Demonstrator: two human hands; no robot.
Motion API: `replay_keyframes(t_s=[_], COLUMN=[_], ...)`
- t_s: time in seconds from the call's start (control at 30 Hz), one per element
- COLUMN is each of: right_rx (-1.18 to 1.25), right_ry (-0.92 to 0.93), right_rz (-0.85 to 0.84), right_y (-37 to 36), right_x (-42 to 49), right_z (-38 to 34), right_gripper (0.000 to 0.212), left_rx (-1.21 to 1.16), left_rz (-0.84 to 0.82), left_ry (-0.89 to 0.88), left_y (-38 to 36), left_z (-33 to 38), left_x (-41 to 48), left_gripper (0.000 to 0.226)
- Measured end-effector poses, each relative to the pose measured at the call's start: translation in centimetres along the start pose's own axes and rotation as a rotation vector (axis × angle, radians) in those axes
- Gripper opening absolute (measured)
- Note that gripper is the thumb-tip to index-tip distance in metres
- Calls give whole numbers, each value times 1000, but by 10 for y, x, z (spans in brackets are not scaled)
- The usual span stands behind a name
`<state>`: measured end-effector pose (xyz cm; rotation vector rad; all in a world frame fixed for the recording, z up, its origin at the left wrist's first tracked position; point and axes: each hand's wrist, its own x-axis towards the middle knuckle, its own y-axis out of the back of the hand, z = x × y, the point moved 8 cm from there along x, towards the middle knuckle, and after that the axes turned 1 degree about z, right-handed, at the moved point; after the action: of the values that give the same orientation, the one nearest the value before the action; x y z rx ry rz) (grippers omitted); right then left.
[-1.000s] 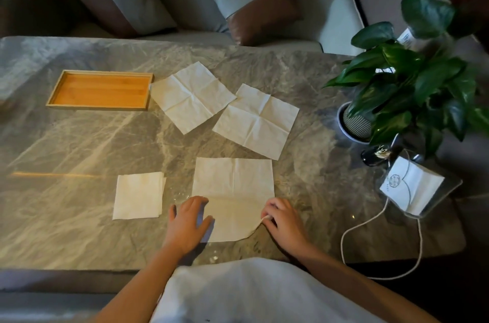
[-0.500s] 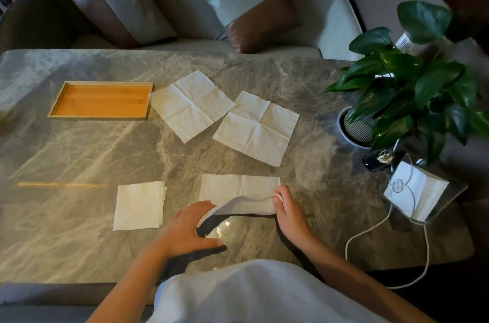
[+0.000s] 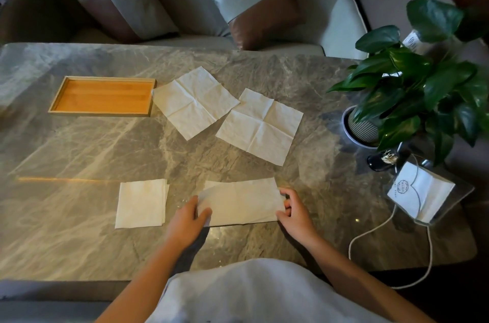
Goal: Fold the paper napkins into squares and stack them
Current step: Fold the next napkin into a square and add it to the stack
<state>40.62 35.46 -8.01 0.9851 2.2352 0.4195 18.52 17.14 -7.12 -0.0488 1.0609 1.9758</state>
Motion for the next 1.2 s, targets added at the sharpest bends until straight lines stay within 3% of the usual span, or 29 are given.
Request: replay_keyframes(t_s=[0.13, 0.37, 0.5, 1.2], right_rx=[29, 38, 22, -197], right_ry=[-48, 6, -2, 31], right_rz=[14, 83, 92, 58], right_y=[2, 7, 9, 6], right_x=[-2, -2, -3, -9], right_z=[2, 0, 5, 8], right_gripper=[47, 30, 33, 46], left_rx=[-46, -66, -39, 157], left_rz=[-128, -110, -106, -30], left_ry=[-58, -101, -68, 64], left_y=[-7, -8, -8, -16], left_z=[2, 4, 0, -16], left_x=[-6, -7, -6, -18], left_gripper=[30, 40, 32, 59])
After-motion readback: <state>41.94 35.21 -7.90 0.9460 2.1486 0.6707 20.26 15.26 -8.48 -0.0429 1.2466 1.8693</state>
